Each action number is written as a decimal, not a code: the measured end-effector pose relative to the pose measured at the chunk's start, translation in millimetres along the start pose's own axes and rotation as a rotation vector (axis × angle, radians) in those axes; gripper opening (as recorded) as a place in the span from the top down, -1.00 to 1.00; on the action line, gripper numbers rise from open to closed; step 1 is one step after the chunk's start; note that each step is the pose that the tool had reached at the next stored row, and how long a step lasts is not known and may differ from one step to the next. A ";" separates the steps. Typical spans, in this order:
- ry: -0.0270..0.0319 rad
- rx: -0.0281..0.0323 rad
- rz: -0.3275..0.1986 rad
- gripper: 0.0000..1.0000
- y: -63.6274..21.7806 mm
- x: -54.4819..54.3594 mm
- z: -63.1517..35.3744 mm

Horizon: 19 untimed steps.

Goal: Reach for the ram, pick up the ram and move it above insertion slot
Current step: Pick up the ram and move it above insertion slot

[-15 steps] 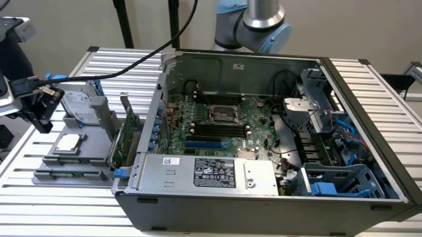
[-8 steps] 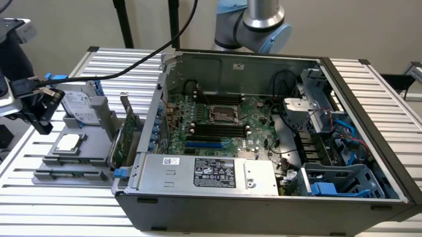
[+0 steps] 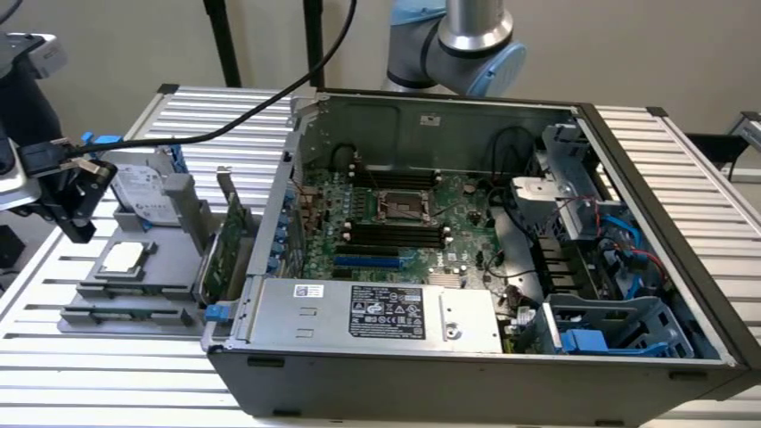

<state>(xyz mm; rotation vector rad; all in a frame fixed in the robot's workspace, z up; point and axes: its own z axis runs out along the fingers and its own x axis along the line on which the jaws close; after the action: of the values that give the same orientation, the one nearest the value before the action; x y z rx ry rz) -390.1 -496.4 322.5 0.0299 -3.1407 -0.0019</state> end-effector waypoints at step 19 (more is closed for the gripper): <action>0.0002 0.0002 -0.244 0.79 0.0 -0.1 3.2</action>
<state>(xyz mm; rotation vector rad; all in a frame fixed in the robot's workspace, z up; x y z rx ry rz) -390.0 -496.4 319.3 0.4115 -3.1138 -0.0016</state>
